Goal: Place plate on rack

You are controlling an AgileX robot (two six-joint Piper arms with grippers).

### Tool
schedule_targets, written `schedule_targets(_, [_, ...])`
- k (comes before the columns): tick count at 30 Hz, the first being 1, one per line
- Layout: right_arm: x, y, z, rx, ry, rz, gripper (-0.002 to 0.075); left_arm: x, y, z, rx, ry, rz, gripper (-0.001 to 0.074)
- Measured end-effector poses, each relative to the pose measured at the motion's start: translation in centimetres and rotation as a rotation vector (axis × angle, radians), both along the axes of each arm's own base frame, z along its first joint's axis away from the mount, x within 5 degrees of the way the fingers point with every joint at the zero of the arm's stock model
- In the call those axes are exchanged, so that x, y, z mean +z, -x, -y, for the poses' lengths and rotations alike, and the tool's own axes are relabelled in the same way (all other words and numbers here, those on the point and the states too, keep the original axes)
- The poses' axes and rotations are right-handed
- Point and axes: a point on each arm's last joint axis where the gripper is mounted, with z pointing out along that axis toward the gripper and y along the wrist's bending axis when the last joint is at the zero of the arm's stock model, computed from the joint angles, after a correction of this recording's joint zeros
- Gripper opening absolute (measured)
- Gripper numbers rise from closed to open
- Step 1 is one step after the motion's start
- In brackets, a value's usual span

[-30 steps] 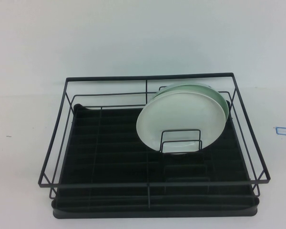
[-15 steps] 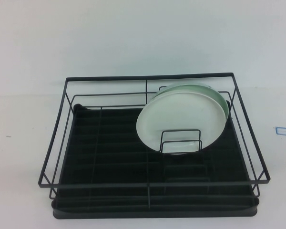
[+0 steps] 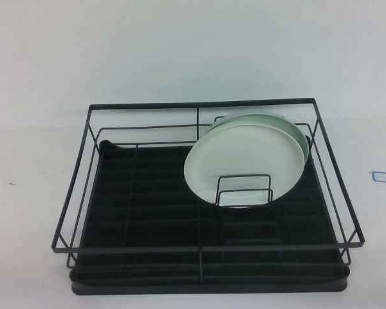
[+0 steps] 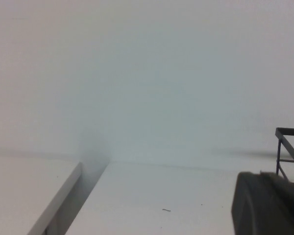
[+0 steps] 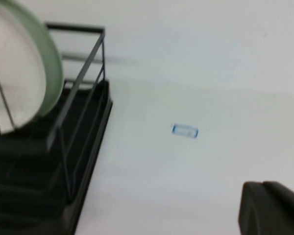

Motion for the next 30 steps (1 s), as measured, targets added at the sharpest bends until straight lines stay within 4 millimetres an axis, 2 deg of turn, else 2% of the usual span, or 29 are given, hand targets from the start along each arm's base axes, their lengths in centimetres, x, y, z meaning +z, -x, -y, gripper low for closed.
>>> schedule_targets(5, [-1.9, 0.1, -0.2, 0.030, 0.014, -0.084, 0.0018, 0.0, 0.0, 0.0, 0.005, 0.001, -0.001, 0.0000])
schedule_targets(18, [-2.1, 0.3, -0.2, 0.015, -0.030, -0.096, 0.0018, 0.0, 0.0, 0.2, -0.017, -0.016, 0.000, 0.0000])
schedule_targets(25, [-2.4, 0.4, 0.6, -0.087, -0.049, -0.127, 0.0018, 0.2, -0.1, 0.9, -0.079, -0.228, -0.016, 0.0000])
schedule_targets(30, [-2.4, 0.4, 0.7, -0.098, -0.037, -0.127, 0.0019, 0.2, -0.1, 1.4, -0.134, -0.267, -0.003, 0.0000])
